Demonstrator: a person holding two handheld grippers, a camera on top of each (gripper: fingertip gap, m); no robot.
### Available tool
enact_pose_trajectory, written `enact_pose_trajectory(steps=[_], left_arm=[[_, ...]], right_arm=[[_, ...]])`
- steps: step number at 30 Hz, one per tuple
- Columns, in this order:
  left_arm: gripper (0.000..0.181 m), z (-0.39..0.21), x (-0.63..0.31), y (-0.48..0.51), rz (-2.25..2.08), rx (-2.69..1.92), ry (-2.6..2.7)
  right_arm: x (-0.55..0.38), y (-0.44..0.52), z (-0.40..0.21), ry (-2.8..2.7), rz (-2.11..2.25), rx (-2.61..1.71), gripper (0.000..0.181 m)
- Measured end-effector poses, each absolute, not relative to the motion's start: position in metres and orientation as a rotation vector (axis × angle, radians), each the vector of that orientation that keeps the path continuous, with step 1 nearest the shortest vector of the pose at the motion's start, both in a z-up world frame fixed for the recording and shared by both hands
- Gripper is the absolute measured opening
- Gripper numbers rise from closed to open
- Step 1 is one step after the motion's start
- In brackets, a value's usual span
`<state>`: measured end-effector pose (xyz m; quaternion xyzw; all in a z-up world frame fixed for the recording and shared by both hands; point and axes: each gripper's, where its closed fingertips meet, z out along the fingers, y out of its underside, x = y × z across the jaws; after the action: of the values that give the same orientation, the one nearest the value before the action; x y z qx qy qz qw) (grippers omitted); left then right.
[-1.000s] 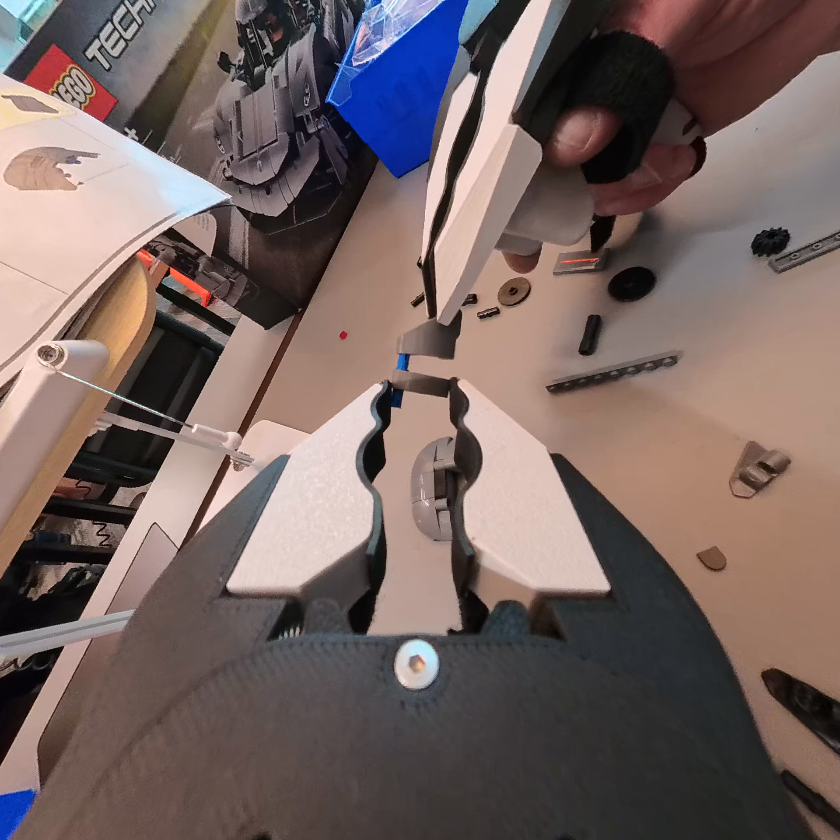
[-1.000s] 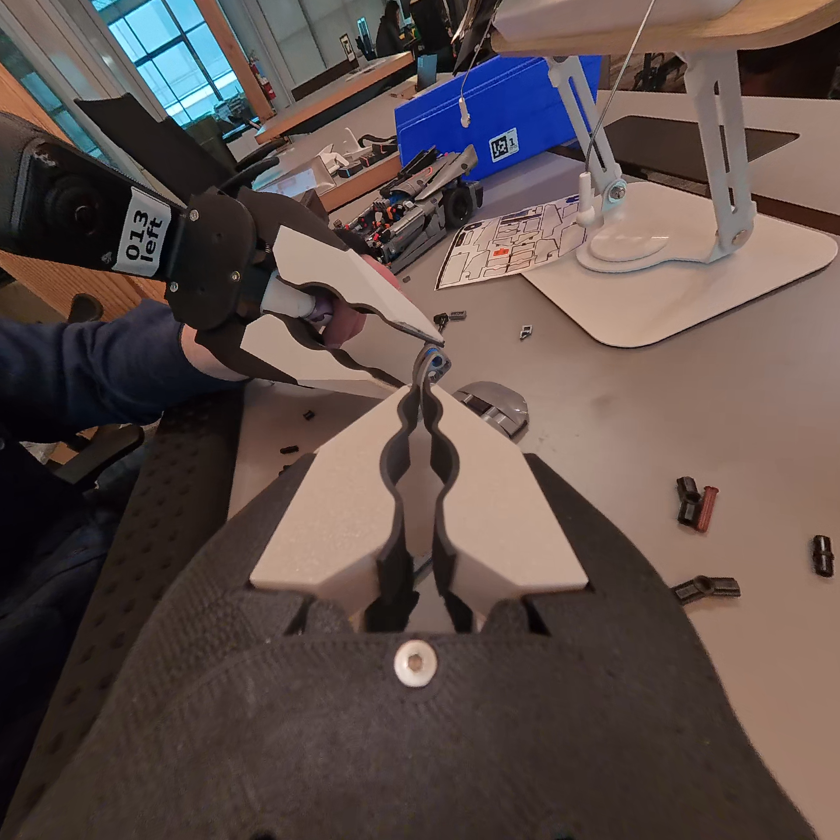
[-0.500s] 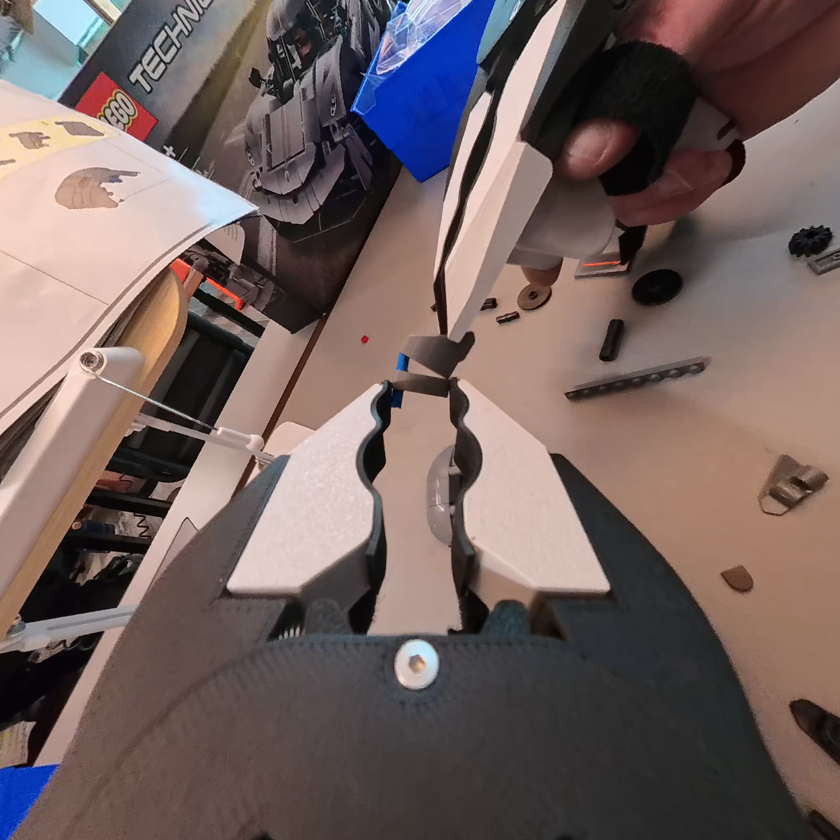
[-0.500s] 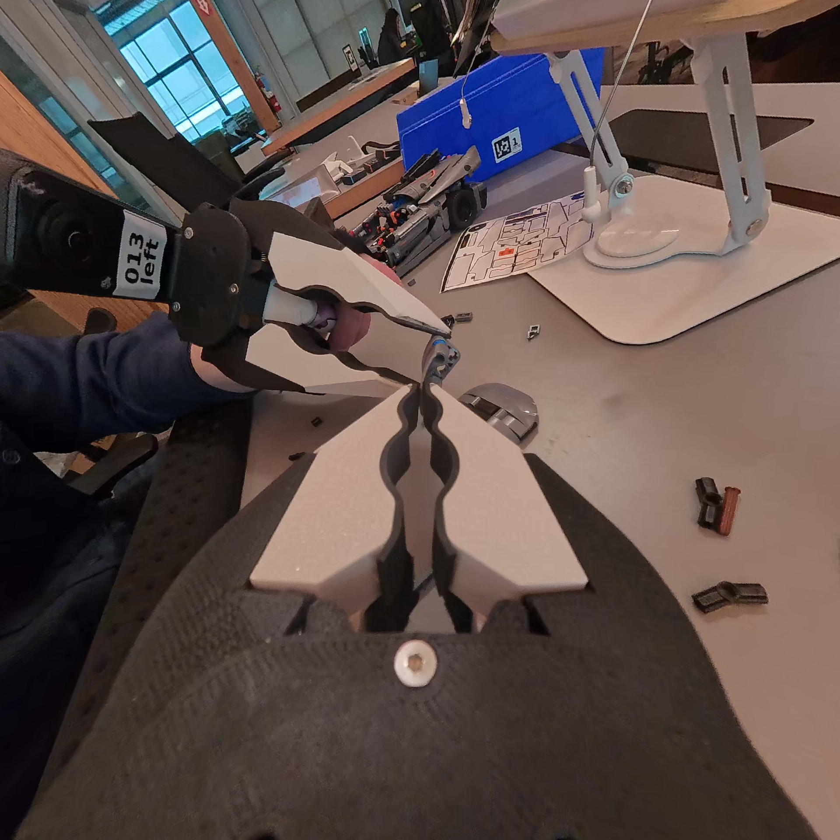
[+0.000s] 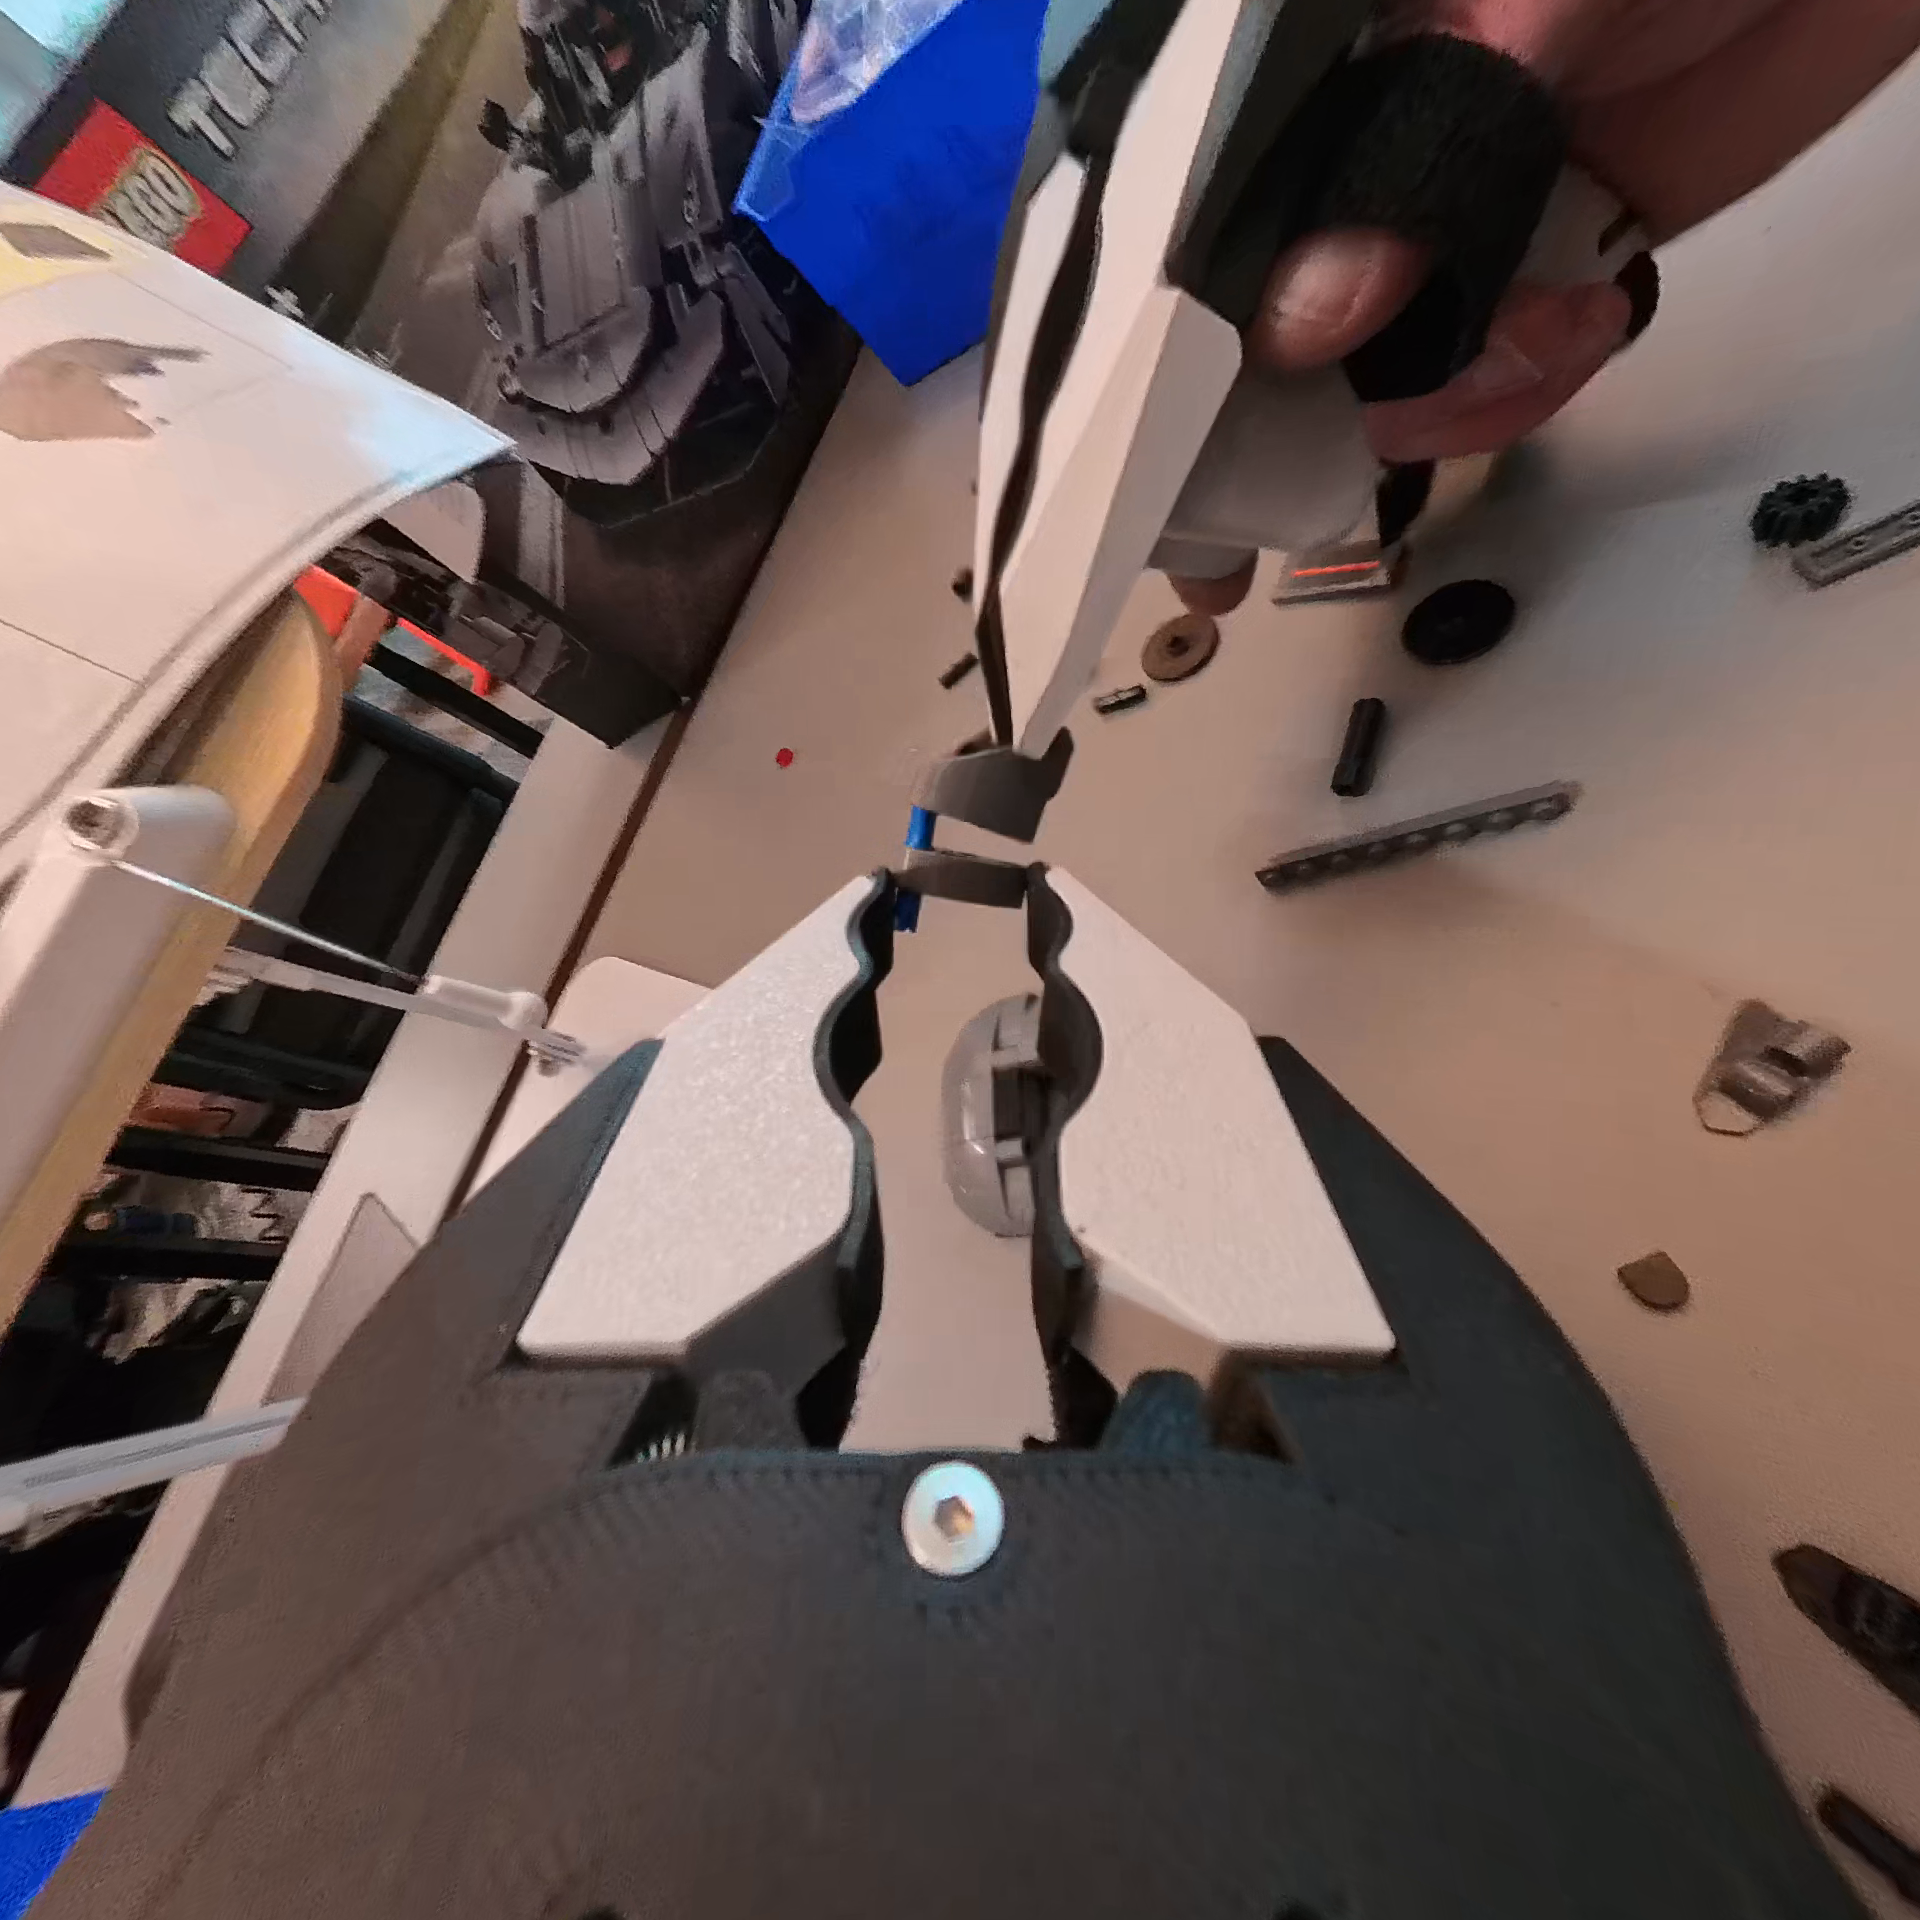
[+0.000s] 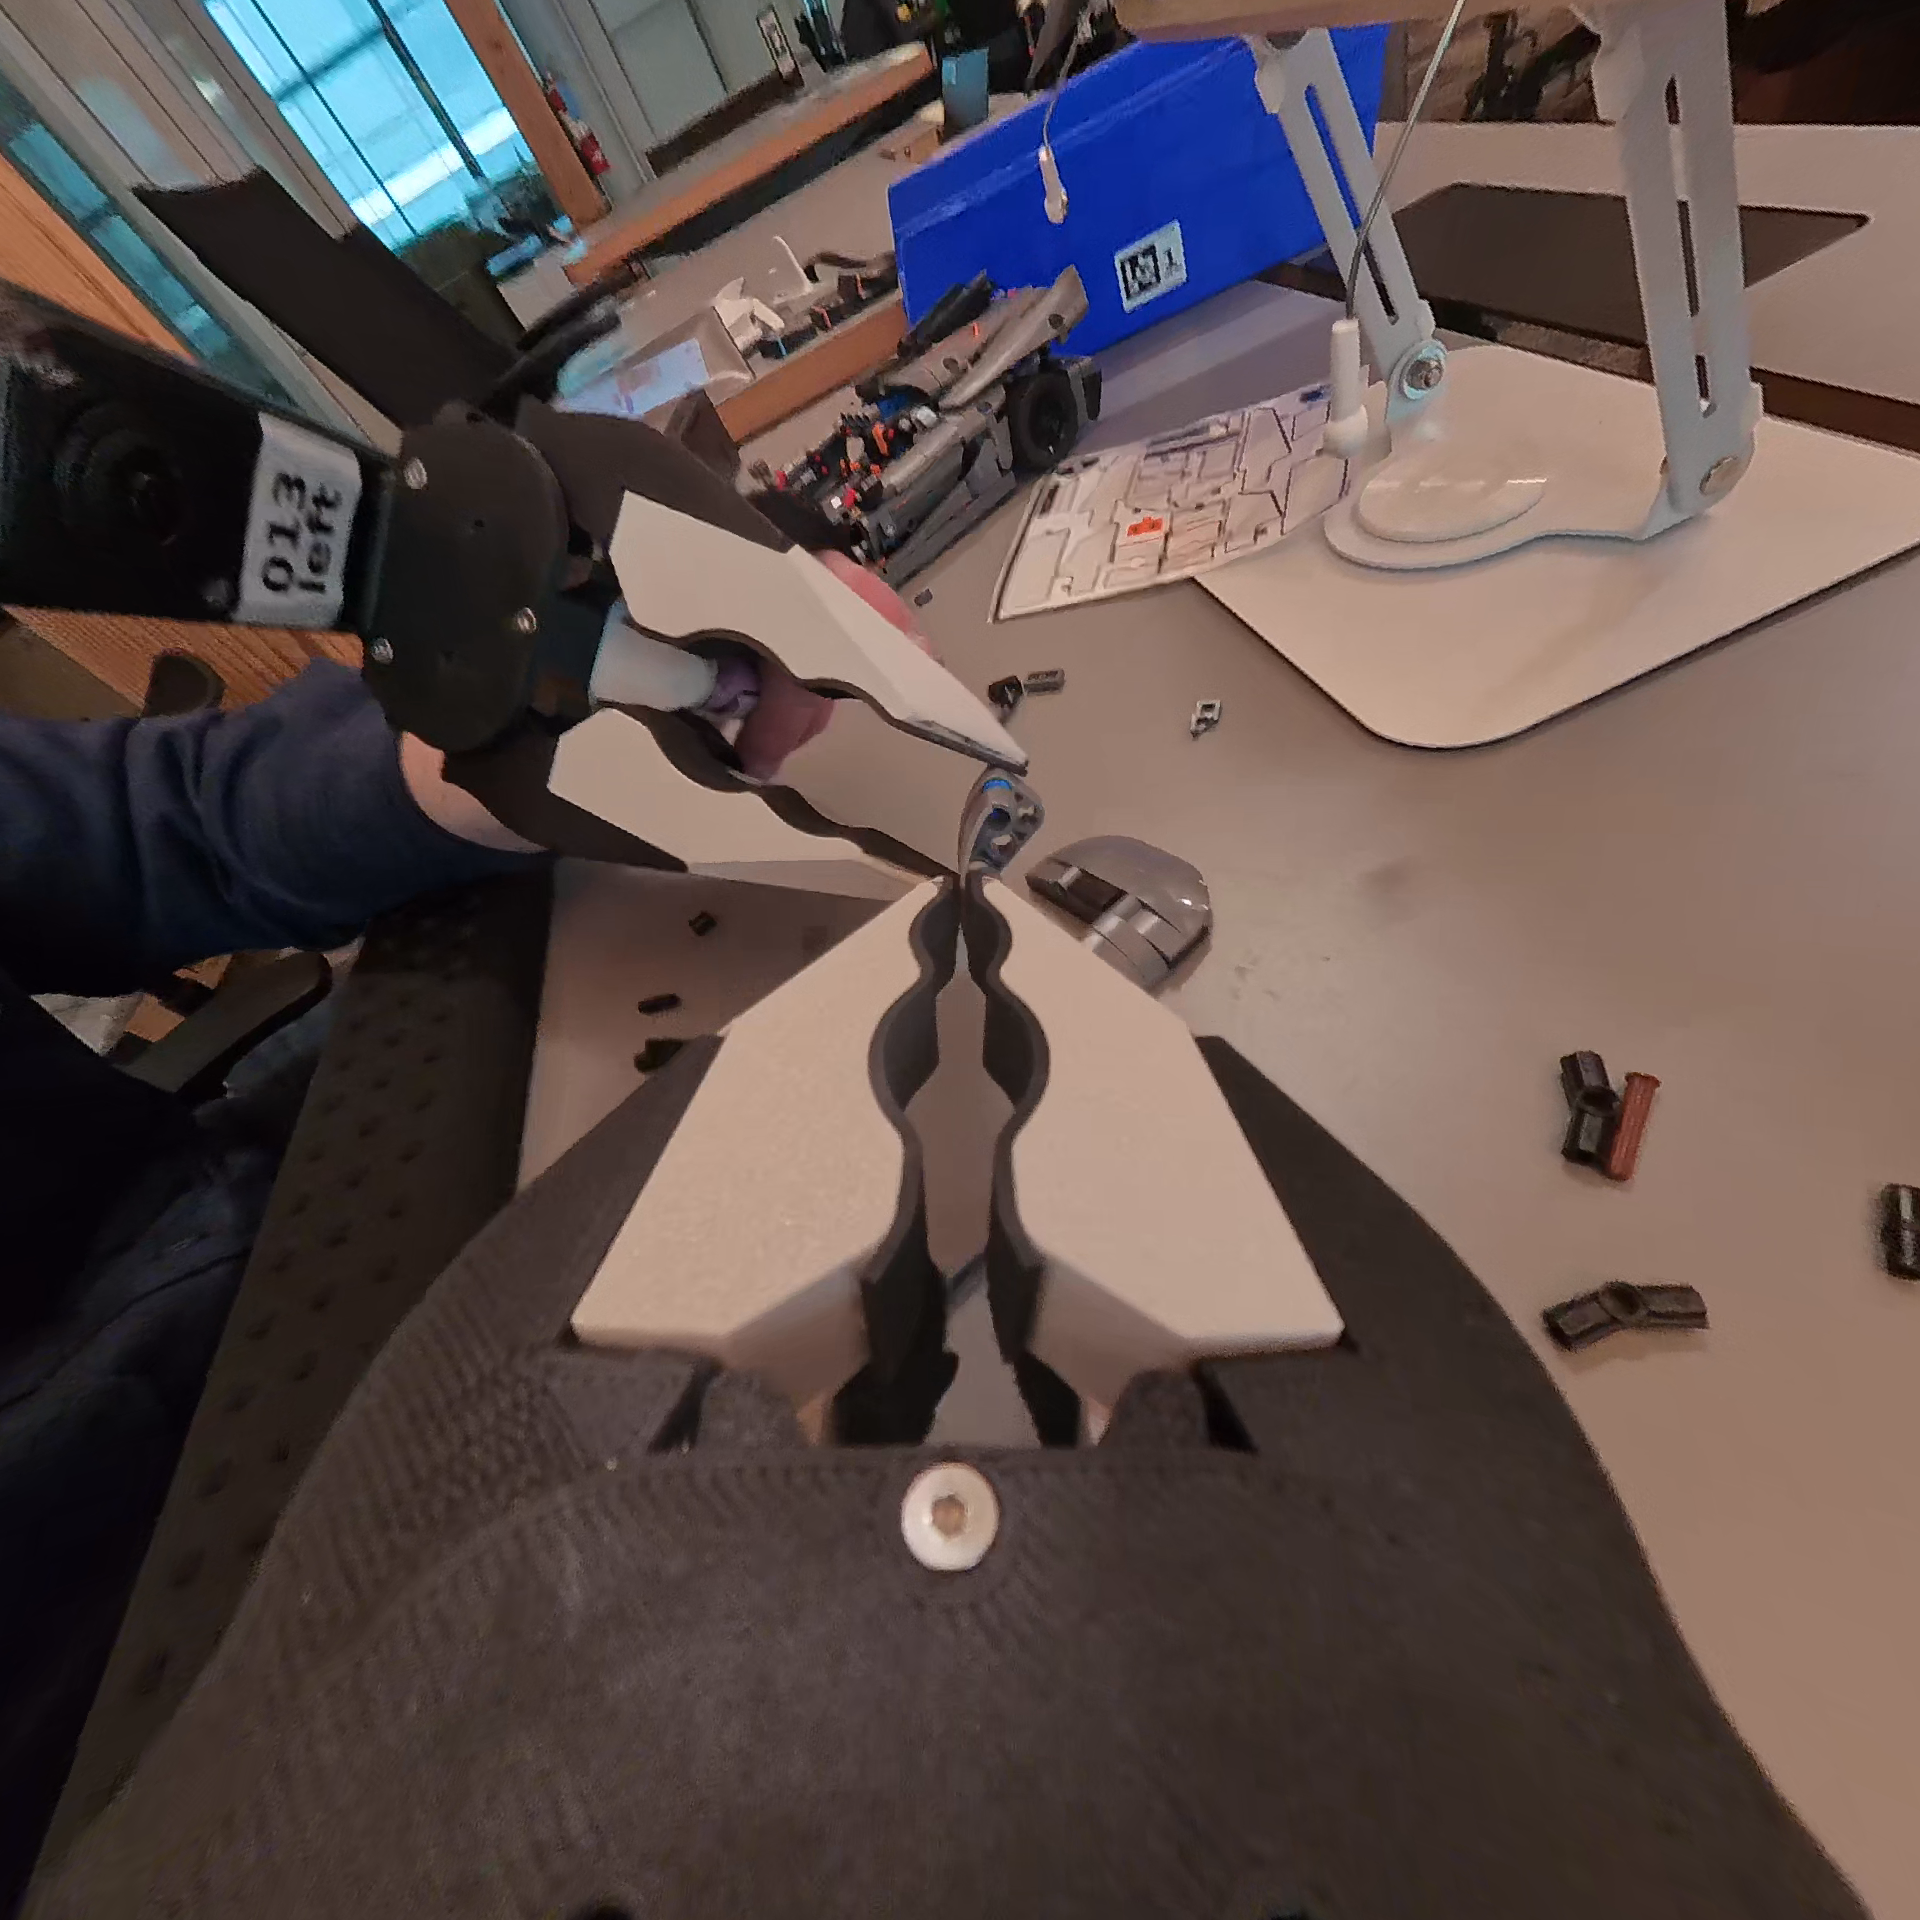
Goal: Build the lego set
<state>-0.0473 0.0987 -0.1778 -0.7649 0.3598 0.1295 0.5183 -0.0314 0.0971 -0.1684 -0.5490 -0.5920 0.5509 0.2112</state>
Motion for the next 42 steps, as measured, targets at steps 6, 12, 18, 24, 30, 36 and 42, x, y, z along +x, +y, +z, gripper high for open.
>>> enact_pose_trajectory(steps=[6, 12, 18, 24, 30, 36, 42], left_arm=[[0.023, -0.202, -0.045, 0.093, 0.240, -1.943, 0.942], [0.023, -0.204, -0.046, 0.089, 0.180, -1.936, 0.960], [0.023, -0.209, -0.048, 0.088, 0.166, -1.957, 0.976], [0.023, -0.225, -0.045, 0.082, 0.129, -2.030, 1.029], [0.023, -0.220, -0.049, 0.084, 0.134, -2.008, 1.009], [0.023, -0.215, -0.052, 0.083, 0.087, -1.974, 0.992], [0.023, -0.218, -0.051, 0.083, 0.120, -1.981, 1.022]], right_arm=[[-0.024, 0.095, -0.188, -1.788, 1.398, -1.558, 0.000], [-0.021, 0.084, -0.205, -1.900, 1.343, -1.576, 0.000], [-0.023, 0.088, -0.192, -1.822, 1.425, -1.562, 0.000], [-0.021, 0.087, -0.193, -1.838, 1.425, -1.562, 0.000], [-0.015, 0.074, -0.223, -2.057, 1.191, -1.527, 0.000], [-0.012, 0.072, -0.233, -2.118, 1.107, -1.527, 0.000], [-0.012, 0.074, -0.244, -2.166, 0.947, -1.481, 0.013]])
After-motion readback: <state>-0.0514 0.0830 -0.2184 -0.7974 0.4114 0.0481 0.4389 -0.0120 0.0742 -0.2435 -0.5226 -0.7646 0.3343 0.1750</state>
